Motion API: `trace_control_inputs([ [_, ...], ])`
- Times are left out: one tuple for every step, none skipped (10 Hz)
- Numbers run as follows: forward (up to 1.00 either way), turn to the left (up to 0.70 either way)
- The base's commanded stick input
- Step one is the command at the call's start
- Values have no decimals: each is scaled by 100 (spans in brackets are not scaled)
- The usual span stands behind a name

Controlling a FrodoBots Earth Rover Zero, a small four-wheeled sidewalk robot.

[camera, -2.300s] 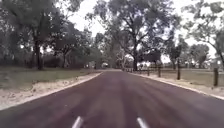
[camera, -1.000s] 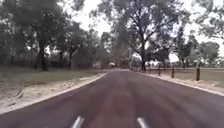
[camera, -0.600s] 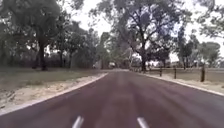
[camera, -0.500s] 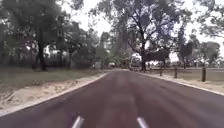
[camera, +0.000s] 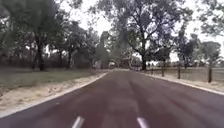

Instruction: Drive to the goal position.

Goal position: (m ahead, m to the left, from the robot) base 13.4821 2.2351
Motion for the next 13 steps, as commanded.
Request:
trace_control_inputs([
  [60,15],
  [60,15],
  [60,15],
  [60,15],
  [60,15],
  [60,15],
  [60,15],
  [60,15],
  [60,0],
  [60,0],
  [60,0],
  [60,0],
  [60,0],
])
